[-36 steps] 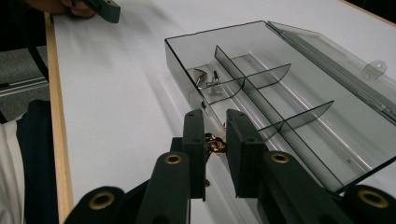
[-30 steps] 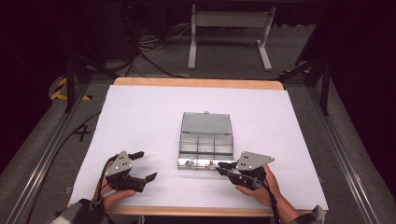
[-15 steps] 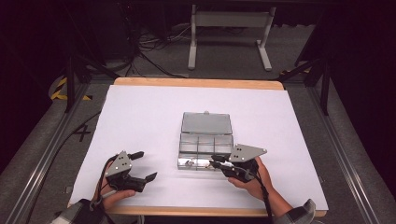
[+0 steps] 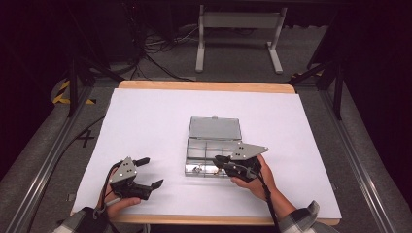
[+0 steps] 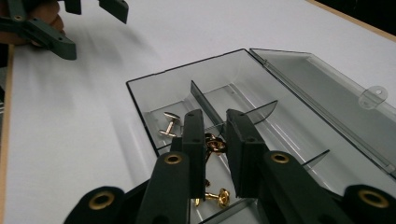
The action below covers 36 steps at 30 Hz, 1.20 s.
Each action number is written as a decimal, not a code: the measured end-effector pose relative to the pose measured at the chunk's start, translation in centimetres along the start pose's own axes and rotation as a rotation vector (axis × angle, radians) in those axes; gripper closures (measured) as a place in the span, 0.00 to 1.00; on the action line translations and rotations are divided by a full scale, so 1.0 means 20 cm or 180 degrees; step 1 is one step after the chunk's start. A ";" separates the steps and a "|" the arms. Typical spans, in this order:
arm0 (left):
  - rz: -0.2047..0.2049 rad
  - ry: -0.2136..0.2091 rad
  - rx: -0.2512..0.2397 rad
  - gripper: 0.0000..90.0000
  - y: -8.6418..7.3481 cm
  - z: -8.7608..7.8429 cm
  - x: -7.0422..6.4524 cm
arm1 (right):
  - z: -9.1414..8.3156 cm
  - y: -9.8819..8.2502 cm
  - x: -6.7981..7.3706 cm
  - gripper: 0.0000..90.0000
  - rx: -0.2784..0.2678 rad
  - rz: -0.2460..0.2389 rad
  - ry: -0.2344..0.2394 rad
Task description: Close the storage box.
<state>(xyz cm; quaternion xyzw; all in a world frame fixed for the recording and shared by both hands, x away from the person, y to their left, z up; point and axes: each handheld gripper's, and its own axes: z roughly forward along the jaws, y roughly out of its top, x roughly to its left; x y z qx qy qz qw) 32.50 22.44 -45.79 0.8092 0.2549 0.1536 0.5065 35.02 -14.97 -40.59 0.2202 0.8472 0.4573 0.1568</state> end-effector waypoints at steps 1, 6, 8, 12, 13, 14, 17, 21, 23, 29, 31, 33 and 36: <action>-0.0001 -0.0001 -0.0001 0.12 0.00 0.00 0.00 | 0.01 0.00 -0.01 0.88 -0.0002 0.0025 -0.0019; -0.0017 -0.0008 -0.0008 0.12 0.00 0.00 0.00 | 0.03 0.00 -0.03 0.88 0.0031 0.0070 -0.0065; -0.0009 -0.0008 -0.0010 0.12 0.00 0.00 0.00 | 0.05 0.00 -0.04 0.88 0.0062 0.0106 -0.0096; -0.0006 -0.0004 -0.0007 0.12 0.00 0.00 0.00 | 0.07 -0.01 -0.03 0.88 0.0111 0.0107 -0.0103; -0.0005 -0.0005 -0.0003 0.12 0.00 0.00 0.00 | 0.07 -0.01 -0.03 0.88 0.0111 0.0107 -0.0103; 0.0001 -0.0003 -0.0004 0.12 0.00 0.00 0.00 | 0.08 -0.01 -0.03 0.88 0.0127 0.0102 -0.0091; -0.0001 -0.0005 -0.0003 0.12 0.00 0.00 0.00 | 0.09 -0.01 -0.03 0.87 0.0148 0.0094 -0.0111; -0.0002 -0.0007 -0.0007 0.12 0.00 0.00 0.00 | 0.10 -0.02 -0.03 0.87 0.0181 0.0124 -0.0113; 0.0000 -0.0007 -0.0004 0.12 0.00 0.00 0.00 | 0.11 -0.03 -0.03 0.87 0.0193 0.0135 -0.0118; 0.0003 -0.0007 -0.0008 0.12 0.00 0.00 0.00 | 0.11 -0.04 -0.03 0.87 0.0245 0.0122 -0.0108; 0.0013 -0.0004 -0.0007 0.12 0.00 0.00 0.00 | 0.11 -0.04 -0.03 0.87 0.0248 0.0130 -0.0108; 0.0008 -0.0009 -0.0012 0.12 0.00 0.00 0.00 | 0.11 -0.05 -0.03 0.87 0.0244 0.0123 -0.0097; 0.0000 -0.0008 -0.0005 0.12 0.00 0.00 0.00 | 0.11 -0.05 -0.03 0.84 0.0258 0.0123 -0.0089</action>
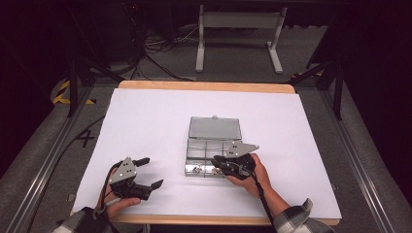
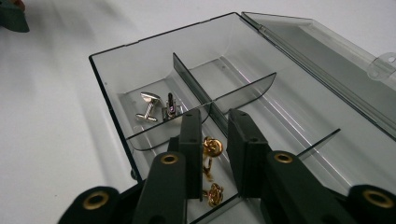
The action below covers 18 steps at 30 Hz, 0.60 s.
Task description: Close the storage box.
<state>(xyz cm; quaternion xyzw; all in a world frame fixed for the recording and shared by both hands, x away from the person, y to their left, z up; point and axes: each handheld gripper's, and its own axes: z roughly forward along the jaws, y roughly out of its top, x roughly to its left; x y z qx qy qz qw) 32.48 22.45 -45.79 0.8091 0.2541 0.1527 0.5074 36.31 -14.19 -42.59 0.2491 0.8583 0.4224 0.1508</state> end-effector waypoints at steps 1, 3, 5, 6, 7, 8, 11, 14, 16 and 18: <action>0.0001 0.0005 -0.0003 0.12 0.00 0.00 0.00 | 0.00 0.00 0.00 0.84 -0.0007 0.0004 0.0006; 0.0016 0.0015 -0.0004 0.12 0.00 0.00 0.00 | -0.02 0.00 0.00 0.84 -0.0031 -0.0024 -0.0004; 0.0016 0.0018 0.0004 0.12 0.00 0.00 0.00 | -0.04 0.01 0.00 0.83 -0.0077 -0.0063 -0.0014; 0.0018 0.0019 0.0006 0.12 0.00 0.00 0.00 | -0.06 0.01 0.00 0.83 -0.0084 -0.0083 -0.0035; 0.0018 0.0023 0.0004 0.12 0.00 0.00 0.00 | -0.07 0.01 0.00 0.83 -0.0091 -0.0097 -0.0034; 0.0000 0.0021 0.0003 0.12 0.00 0.00 0.00 | -0.09 0.01 0.00 0.84 -0.0102 -0.0129 -0.0026; -0.0011 0.0024 0.0011 0.12 0.00 0.00 0.00 | -0.13 0.02 0.00 0.87 -0.0121 -0.0202 -0.0008; -0.0004 0.0028 0.0014 0.12 0.00 0.00 0.00 | -0.15 0.01 0.00 0.87 -0.0122 -0.0239 -0.0024; -0.0028 0.0023 0.0016 0.12 0.00 0.00 0.00 | -0.17 0.00 -0.01 0.87 -0.0132 -0.0265 -0.0020; -0.0054 0.0022 0.0000 0.12 0.00 0.00 0.00 | -0.20 -0.01 -0.02 0.89 -0.0166 -0.0290 0.0015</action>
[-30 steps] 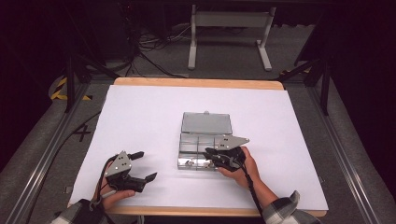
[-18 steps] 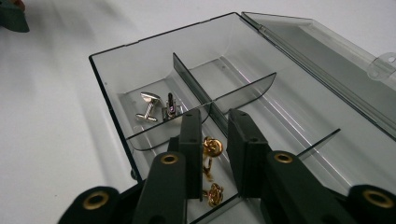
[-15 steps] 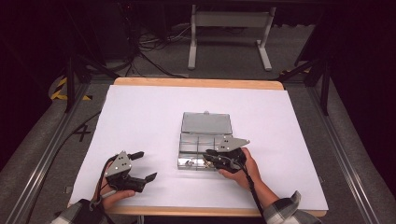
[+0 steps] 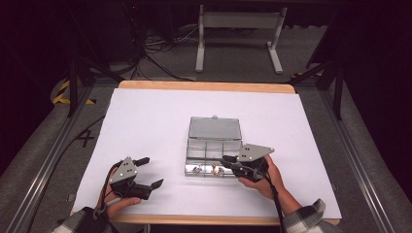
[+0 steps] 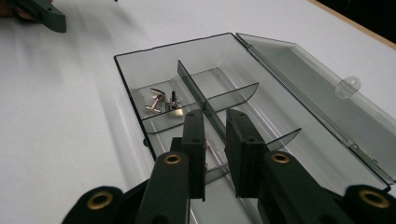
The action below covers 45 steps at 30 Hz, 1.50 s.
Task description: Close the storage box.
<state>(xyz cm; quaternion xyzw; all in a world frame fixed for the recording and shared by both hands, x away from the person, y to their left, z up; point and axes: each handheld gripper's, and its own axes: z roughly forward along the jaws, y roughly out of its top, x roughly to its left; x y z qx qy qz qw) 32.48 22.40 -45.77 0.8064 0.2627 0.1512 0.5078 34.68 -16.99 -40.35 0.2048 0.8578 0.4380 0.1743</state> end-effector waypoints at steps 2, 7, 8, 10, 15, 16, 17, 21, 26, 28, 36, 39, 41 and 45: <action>-0.0016 -0.0004 -0.0007 0.12 0.00 0.00 0.00 | -0.01 0.00 0.00 0.90 0.0003 0.0001 -0.0012; -0.0016 -0.0028 -0.0013 0.12 0.00 0.00 0.00 | -0.07 -0.02 -0.01 0.90 -0.0019 -0.0063 -0.0014; -0.0019 -0.0035 -0.0008 0.12 0.00 0.00 0.00 | -0.08 -0.02 -0.01 0.90 -0.0019 -0.0069 -0.0036; 0.0015 -0.0025 -0.0002 0.12 0.00 0.00 0.01 | -0.13 -0.04 -0.03 0.89 -0.0034 -0.0034 -0.0083; -0.0012 -0.0034 0.0014 0.13 0.00 0.00 0.01 | -0.23 -0.09 -0.09 0.86 -0.0098 0.0130 -0.0190; -0.0045 -0.0046 0.0011 0.13 0.01 0.00 0.01 | -0.24 -0.11 -0.10 0.86 -0.0094 0.0159 -0.0204; -0.0113 -0.0072 -0.0001 0.14 0.01 0.00 0.01 | -0.27 -0.12 -0.11 0.85 -0.0089 0.0184 -0.0239; -0.0122 -0.0130 -0.0064 0.16 0.04 0.00 0.01 | -0.33 -0.18 -0.17 0.83 -0.0034 0.0264 -0.0399; -0.0180 -0.0131 -0.0080 0.17 0.06 0.00 0.01 | -0.39 -0.25 -0.24 0.77 -0.0019 0.0389 -0.0544; -0.0211 -0.0099 -0.0088 0.18 0.06 -0.01 0.03 | -0.39 -0.26 -0.27 0.75 -0.0028 0.0440 -0.0557; -0.0251 -0.0084 -0.0072 0.24 0.09 0.00 0.08 | -0.39 -0.29 -0.32 0.70 -0.0004 0.0527 -0.0657; -0.0251 -0.0070 -0.0080 0.27 0.11 0.01 0.09 | -0.39 -0.31 -0.34 0.70 -0.0014 0.0538 -0.0662; -0.0230 -0.0078 -0.0061 0.29 0.12 0.02 0.10 | -0.39 -0.34 -0.36 0.68 0.0026 0.0617 -0.0664; -0.0193 -0.0111 -0.0009 0.33 0.14 0.06 0.12 | -0.39 -0.35 -0.38 0.67 -0.0034 0.0750 -0.0668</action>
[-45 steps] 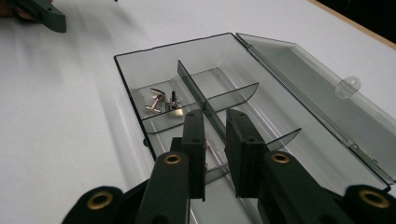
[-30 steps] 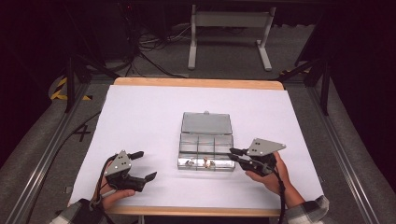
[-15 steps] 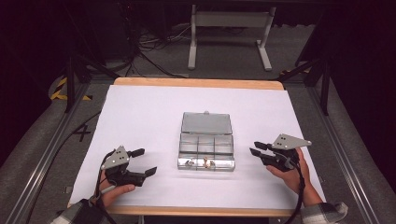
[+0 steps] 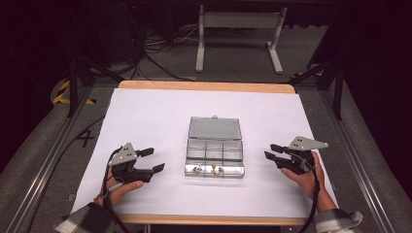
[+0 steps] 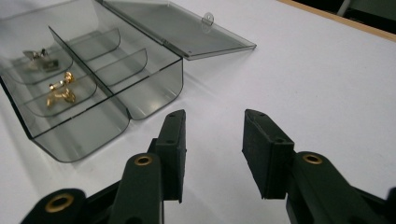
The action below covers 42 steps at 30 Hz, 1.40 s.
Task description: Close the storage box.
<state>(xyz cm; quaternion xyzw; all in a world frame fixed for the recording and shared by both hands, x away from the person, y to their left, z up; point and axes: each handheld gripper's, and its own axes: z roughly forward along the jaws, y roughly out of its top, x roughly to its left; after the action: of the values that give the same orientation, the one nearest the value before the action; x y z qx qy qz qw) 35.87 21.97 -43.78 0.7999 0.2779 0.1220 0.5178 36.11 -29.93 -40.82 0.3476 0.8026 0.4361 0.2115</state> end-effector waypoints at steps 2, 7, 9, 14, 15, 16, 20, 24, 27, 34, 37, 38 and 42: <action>0.0025 -0.0028 0.0015 0.35 0.02 0.03 0.02 | 0.01 0.01 -0.01 0.67 -0.0048 0.0062 0.0039; 0.0062 -0.0082 0.0063 0.42 0.08 0.11 0.05 | 0.07 0.04 -0.01 0.67 -0.0110 0.0273 0.0173; 0.0074 -0.0129 0.0087 0.50 0.09 0.14 0.06 | 0.12 0.07 0.00 0.66 -0.0082 0.0274 0.0234; 0.0170 -0.0083 0.0220 0.70 0.14 0.22 0.08 | 0.19 0.10 0.01 0.62 -0.0036 0.0307 0.0282; 0.0191 -0.0086 0.0233 0.75 0.14 0.23 0.08 | 0.20 0.11 0.00 0.62 -0.0054 0.0362 0.0316; 0.0202 -0.0090 0.0214 0.78 0.15 0.24 0.09 | 0.21 0.12 0.00 0.62 -0.0066 0.0382 0.0336; 0.0249 -0.0068 0.0281 0.94 0.18 0.29 0.11 | 0.26 0.16 -0.02 0.61 -0.0082 0.0492 0.0375; 0.0271 -0.0006 0.0308 1.00 0.21 0.33 0.13 | 0.33 0.18 -0.04 0.62 -0.0016 0.0615 0.0421; 0.0246 0.0002 0.0415 1.00 0.22 0.39 0.16 | 0.38 0.20 -0.05 0.63 0.0035 0.0664 0.0428; 0.0271 0.0092 0.0559 1.00 0.26 0.50 0.18 | 0.48 0.25 -0.10 0.61 0.0173 0.0844 0.0406; 0.0255 0.0123 0.0587 0.99 0.27 0.53 0.19 | 0.53 0.26 -0.10 0.61 0.0230 0.0860 0.0392; 0.0257 0.0130 0.0596 0.98 0.28 0.54 0.19 | 0.54 0.26 -0.10 0.60 0.0248 0.0911 0.0443; 0.0317 0.0154 0.0636 0.98 0.28 0.57 0.19 | 0.58 0.26 -0.11 0.59 0.0301 0.0954 0.0427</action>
<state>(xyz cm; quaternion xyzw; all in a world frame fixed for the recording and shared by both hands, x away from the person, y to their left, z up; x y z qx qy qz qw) 46.36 13.75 -44.10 0.8572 0.2610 0.1385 0.4219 47.10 -23.15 -42.49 0.4430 0.7738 0.4467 0.0734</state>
